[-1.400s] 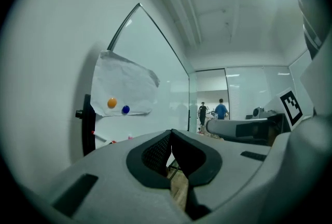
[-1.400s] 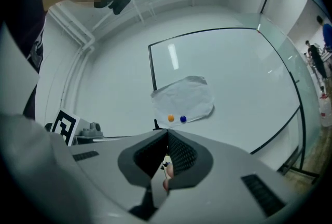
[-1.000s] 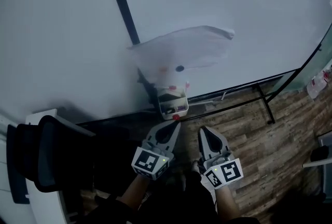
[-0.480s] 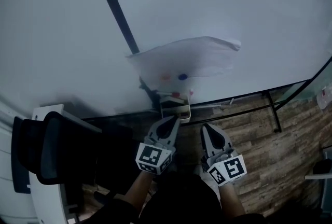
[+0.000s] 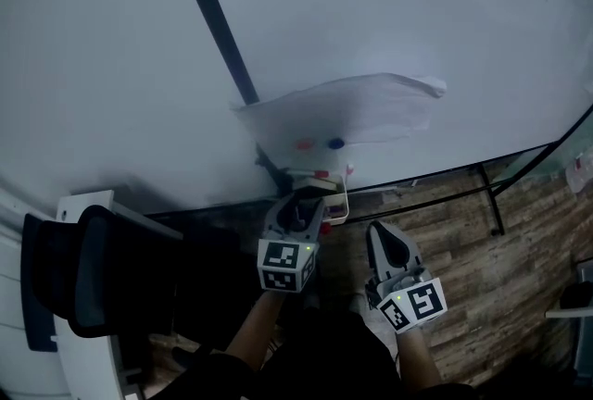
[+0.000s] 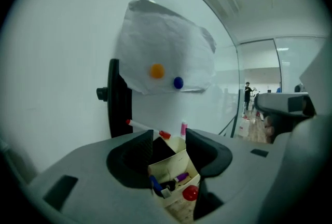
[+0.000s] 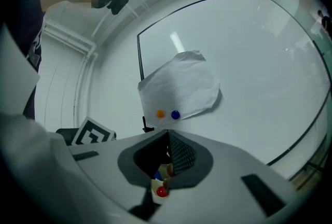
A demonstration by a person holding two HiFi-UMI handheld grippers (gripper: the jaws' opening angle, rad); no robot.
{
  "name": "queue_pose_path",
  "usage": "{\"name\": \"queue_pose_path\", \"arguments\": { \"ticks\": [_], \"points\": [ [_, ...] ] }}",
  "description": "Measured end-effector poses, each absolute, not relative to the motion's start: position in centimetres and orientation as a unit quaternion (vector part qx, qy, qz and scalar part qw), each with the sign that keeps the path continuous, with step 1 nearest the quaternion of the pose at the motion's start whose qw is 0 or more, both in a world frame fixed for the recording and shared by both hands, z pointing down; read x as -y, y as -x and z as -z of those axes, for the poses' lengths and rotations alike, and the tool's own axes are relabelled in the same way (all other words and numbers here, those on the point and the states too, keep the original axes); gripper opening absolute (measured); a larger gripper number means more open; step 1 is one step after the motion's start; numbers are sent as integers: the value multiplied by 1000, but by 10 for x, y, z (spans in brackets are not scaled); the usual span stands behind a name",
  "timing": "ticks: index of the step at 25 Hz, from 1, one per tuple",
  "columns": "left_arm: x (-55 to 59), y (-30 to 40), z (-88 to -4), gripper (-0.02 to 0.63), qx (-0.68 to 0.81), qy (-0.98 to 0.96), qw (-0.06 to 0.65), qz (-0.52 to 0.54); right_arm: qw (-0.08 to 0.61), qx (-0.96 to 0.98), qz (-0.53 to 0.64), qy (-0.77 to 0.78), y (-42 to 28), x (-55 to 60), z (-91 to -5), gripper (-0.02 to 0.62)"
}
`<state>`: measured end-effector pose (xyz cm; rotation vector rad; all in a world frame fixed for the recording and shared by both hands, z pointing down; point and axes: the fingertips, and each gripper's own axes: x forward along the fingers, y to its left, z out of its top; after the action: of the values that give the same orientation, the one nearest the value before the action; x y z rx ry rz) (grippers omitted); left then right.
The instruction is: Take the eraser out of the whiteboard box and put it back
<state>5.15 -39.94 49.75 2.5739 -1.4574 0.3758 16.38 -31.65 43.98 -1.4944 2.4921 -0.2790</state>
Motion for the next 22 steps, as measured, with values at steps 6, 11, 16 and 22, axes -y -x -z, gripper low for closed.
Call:
{"name": "queue_pose_path", "arguments": {
  "ticks": [6, 11, 16, 22],
  "points": [
    [427, -36, -526, 252, 535, -816, 122, -183, 105, -845, 97, 515, -169, 318, -444, 3],
    [435, -38, -535, 278, 534, -807, 158, -195, 102, -842, 99, 521, -173, 318, -446, 3],
    [444, -38, -541, 278, 540, -796, 187, -198, 103, -838, 102, 526, -178, 320, -449, 3],
    [447, -38, -545, 269, 544, -789, 213, -191, 101, -836, 106, 529, -181, 320, -452, 3]
  ]
}}
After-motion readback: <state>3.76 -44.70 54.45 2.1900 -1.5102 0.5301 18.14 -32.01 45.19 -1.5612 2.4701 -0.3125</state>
